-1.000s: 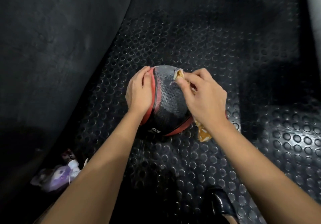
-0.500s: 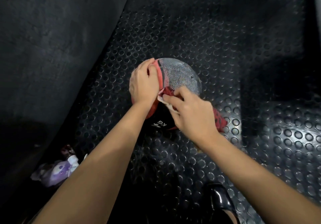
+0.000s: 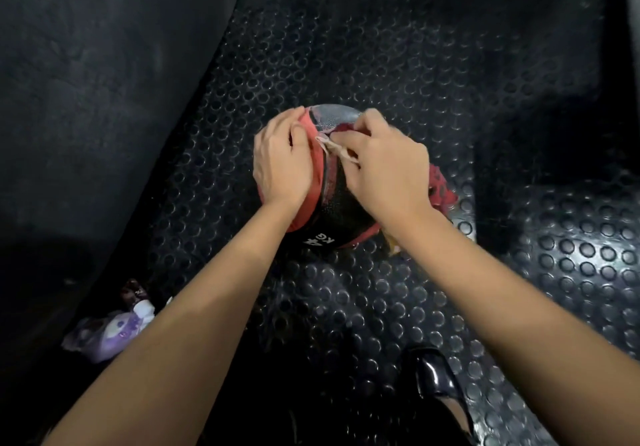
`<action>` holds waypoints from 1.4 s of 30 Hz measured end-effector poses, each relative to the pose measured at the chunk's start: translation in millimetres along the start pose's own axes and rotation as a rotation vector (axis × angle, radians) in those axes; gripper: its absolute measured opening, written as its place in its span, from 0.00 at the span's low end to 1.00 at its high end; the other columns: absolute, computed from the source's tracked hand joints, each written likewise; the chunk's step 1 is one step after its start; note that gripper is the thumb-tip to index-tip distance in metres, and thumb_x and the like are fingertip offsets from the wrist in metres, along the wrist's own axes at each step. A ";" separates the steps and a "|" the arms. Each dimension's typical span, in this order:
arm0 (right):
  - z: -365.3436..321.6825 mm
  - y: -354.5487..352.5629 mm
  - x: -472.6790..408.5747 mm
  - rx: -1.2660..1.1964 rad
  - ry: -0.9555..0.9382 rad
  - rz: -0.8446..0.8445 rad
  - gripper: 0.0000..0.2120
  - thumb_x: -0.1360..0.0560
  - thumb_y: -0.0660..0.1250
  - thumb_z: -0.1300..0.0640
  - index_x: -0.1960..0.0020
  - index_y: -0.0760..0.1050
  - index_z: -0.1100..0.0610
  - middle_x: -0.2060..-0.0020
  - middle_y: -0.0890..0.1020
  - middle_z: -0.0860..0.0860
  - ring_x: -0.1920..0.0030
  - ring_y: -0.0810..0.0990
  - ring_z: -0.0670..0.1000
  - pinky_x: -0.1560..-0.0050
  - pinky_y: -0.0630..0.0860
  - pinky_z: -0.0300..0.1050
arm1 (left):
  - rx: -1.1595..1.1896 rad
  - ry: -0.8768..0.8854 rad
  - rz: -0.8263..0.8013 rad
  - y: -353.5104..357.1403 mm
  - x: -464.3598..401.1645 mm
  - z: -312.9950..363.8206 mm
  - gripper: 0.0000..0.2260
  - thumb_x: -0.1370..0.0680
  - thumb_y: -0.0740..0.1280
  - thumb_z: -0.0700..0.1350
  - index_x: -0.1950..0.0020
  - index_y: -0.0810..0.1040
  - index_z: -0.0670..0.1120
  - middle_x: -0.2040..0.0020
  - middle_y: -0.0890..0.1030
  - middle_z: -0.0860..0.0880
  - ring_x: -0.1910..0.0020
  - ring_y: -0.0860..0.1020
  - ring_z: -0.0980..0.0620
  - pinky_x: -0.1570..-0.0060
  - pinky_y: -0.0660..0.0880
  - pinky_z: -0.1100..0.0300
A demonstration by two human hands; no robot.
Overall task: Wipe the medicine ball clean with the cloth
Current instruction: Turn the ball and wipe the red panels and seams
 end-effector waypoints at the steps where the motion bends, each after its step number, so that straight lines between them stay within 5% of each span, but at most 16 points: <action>1: -0.9 0.9 2.9 -0.007 -0.004 -0.002 0.14 0.25 0.59 0.49 0.51 0.83 0.49 0.58 0.78 0.51 0.65 0.79 0.53 0.73 0.65 0.39 | 0.001 -0.008 -0.001 -0.1 0.0 0.1 0.17 0.19 0.54 0.46 0.35 0.75 0.56 0.34 0.73 0.61 0.34 0.66 0.59 0.38 0.60 0.64; 6: -5.8 6.3 59.4 -0.103 -0.077 -0.158 0.11 0.29 0.69 0.49 0.47 0.81 0.47 0.58 0.76 0.48 0.65 0.77 0.49 0.73 0.65 0.37 | 0.010 -0.032 0.008 -2.4 -10.0 0.9 0.17 0.20 0.54 0.46 0.36 0.77 0.56 0.34 0.74 0.60 0.33 0.66 0.58 0.38 0.60 0.63; 8: 9.3 4.9 56.8 -0.282 0.170 -0.207 0.15 0.24 0.58 0.44 0.42 0.78 0.43 0.53 0.75 0.44 0.61 0.75 0.44 0.66 0.69 0.38 | 0.018 -0.031 0.004 -2.7 -8.9 -1.2 0.17 0.20 0.54 0.46 0.36 0.77 0.56 0.34 0.74 0.61 0.33 0.66 0.58 0.39 0.59 0.63; 10: 31.5 8.0 53.3 -0.617 0.496 -0.217 0.19 0.21 0.52 0.51 0.33 0.72 0.45 0.47 0.74 0.43 0.54 0.73 0.39 0.56 0.68 0.35 | 0.027 -0.036 -0.001 -3.7 -8.7 -3.7 0.17 0.19 0.54 0.47 0.36 0.77 0.57 0.34 0.74 0.61 0.33 0.66 0.58 0.37 0.60 0.61; 14: 76.6 16.4 55.2 -0.879 0.874 -0.235 0.22 0.25 0.66 0.59 0.32 0.67 0.55 0.42 0.75 0.48 0.49 0.77 0.45 0.42 0.72 0.43 | 0.061 -0.053 0.000 -7.2 -14.3 -9.0 0.16 0.19 0.55 0.47 0.37 0.77 0.57 0.35 0.74 0.61 0.33 0.68 0.57 0.35 0.62 0.59; 18: 89.5 -2.7 49.7 -0.530 0.760 -0.103 0.06 0.28 0.72 0.55 0.54 0.77 0.56 0.63 0.80 0.48 0.55 0.81 0.57 0.56 0.72 0.40 | 0.097 -0.081 -0.005 -9.4 -20.1 -15.4 0.16 0.20 0.55 0.47 0.38 0.77 0.57 0.35 0.75 0.60 0.34 0.69 0.56 0.33 0.64 0.56; 22: 85.5 -19.7 42.5 -0.044 0.692 -0.093 0.17 0.26 0.67 0.46 0.48 0.72 0.59 0.59 0.80 0.54 0.54 0.78 0.60 0.58 0.67 0.46 | 0.125 -0.120 -0.008 -12.8 -24.7 -22.3 0.16 0.20 0.55 0.48 0.38 0.78 0.58 0.35 0.75 0.60 0.34 0.69 0.57 0.32 0.64 0.54; 25: 79.9 2.8 43.5 -0.775 0.973 -0.067 0.12 0.30 0.73 0.54 0.55 0.74 0.60 0.74 0.78 0.46 0.70 0.78 0.47 0.66 0.71 0.40 | 0.143 -0.133 0.000 -14.4 -24.0 -25.8 0.16 0.20 0.55 0.49 0.38 0.77 0.58 0.35 0.75 0.60 0.34 0.69 0.57 0.31 0.63 0.53; 27: 61.4 16.6 42.7 -1.212 1.064 -0.082 0.09 0.33 0.75 0.61 0.60 0.75 0.58 0.73 0.80 0.48 0.71 0.79 0.46 0.64 0.77 0.42 | 0.153 -0.131 0.007 -15.2 -23.0 -26.6 0.16 0.20 0.55 0.49 0.38 0.77 0.58 0.35 0.75 0.59 0.34 0.69 0.57 0.31 0.63 0.52; 29: 49.8 18.8 38.3 -1.174 0.897 -0.064 0.09 0.34 0.76 0.60 0.64 0.76 0.53 0.68 0.82 0.47 0.65 0.80 0.47 0.59 0.78 0.43 | 0.157 -0.124 0.009 -15.4 -22.5 -26.2 0.16 0.20 0.55 0.49 0.38 0.78 0.58 0.35 0.75 0.59 0.34 0.69 0.57 0.31 0.64 0.51; 32: 42.2 18.8 30.1 -0.725 0.586 -0.050 0.10 0.36 0.77 0.49 0.64 0.75 0.47 0.48 0.76 0.45 0.43 0.71 0.48 0.38 0.68 0.49 | 0.133 -0.116 0.009 -15.0 -21.6 -25.5 0.16 0.20 0.55 0.48 0.37 0.77 0.57 0.35 0.75 0.59 0.33 0.69 0.57 0.31 0.64 0.52; 35: 37.6 33.3 24.6 -0.858 0.542 -0.146 0.14 0.35 0.77 0.49 0.60 0.72 0.48 0.35 0.68 0.44 0.29 0.60 0.45 0.28 0.57 0.50 | 0.079 -0.022 0.023 -14.8 -17.0 -17.1 0.17 0.20 0.54 0.47 0.36 0.77 0.53 0.35 0.75 0.56 0.34 0.70 0.55 0.33 0.64 0.57; 39: 32.4 40.7 29.4 -0.774 0.405 -0.269 0.26 0.37 0.78 0.49 0.44 0.69 0.46 0.30 0.64 0.45 0.26 0.54 0.45 0.29 0.54 0.46 | -0.051 0.175 0.032 -12.3 -11.5 -1.2 0.17 0.20 0.55 0.47 0.35 0.77 0.49 0.35 0.76 0.52 0.35 0.70 0.53 0.33 0.63 0.57; 42: 40.2 36.7 37.5 -0.634 0.382 -0.266 0.31 0.33 0.75 0.49 0.33 0.69 0.48 0.30 0.63 0.45 0.30 0.58 0.47 0.34 0.53 0.37 | -0.131 0.242 -0.050 -4.5 -5.4 -1.4 0.20 0.20 0.54 0.52 0.29 0.71 0.50 0.29 0.70 0.52 0.28 0.64 0.51 0.28 0.57 0.52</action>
Point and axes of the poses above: each hand's wrist, its own x-axis away from the middle knuckle, its own y-axis out of the palm, z = x × y, the point moved 6 cm from there along -x, towards the middle knuckle
